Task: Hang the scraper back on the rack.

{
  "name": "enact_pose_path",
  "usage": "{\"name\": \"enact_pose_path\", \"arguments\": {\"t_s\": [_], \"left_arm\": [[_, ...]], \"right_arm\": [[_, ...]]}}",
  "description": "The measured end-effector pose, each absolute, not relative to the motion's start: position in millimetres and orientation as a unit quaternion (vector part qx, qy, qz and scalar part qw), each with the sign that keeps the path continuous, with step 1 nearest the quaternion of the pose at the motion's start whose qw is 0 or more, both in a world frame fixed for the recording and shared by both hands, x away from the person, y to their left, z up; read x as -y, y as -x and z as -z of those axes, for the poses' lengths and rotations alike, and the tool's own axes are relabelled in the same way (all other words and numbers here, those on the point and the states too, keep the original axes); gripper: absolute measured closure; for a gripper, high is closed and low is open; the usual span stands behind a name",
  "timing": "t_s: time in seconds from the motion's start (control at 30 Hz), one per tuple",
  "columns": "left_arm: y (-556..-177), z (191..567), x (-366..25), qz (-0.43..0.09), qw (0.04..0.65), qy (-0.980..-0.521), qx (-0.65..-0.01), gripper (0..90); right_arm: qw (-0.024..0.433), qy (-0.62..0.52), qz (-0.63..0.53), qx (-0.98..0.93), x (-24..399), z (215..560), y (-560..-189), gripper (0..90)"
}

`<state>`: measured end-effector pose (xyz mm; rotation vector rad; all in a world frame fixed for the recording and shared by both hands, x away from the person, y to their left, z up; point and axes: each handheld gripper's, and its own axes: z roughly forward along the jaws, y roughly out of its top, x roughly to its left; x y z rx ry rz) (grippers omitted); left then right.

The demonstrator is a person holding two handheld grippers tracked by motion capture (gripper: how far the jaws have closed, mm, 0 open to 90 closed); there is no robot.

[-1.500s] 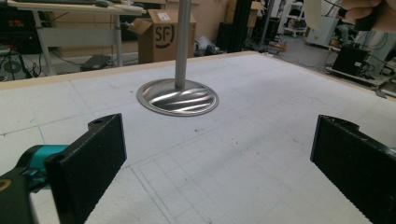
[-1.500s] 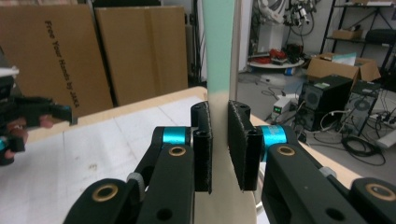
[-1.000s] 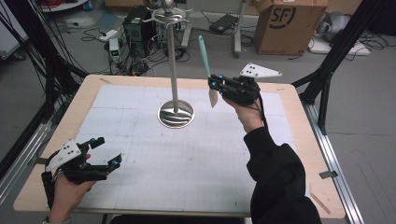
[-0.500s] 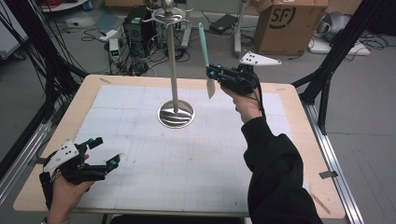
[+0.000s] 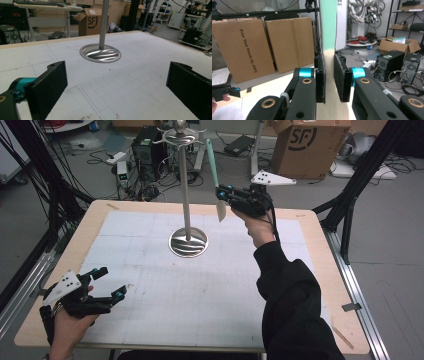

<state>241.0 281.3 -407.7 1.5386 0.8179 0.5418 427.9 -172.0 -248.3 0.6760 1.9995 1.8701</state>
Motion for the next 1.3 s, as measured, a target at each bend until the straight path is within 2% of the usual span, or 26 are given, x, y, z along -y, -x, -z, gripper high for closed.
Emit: {"name": "enact_pose_path", "arguments": {"t_s": [1.3], "left_arm": [[-237.5, 408.0, -288.3, -0.238, 0.61, -0.664, -0.361, 4.1]], "right_arm": [[0.174, -0.24, -0.643, -0.707, 154.3, 255.7, -434.1, 80.1]]}}
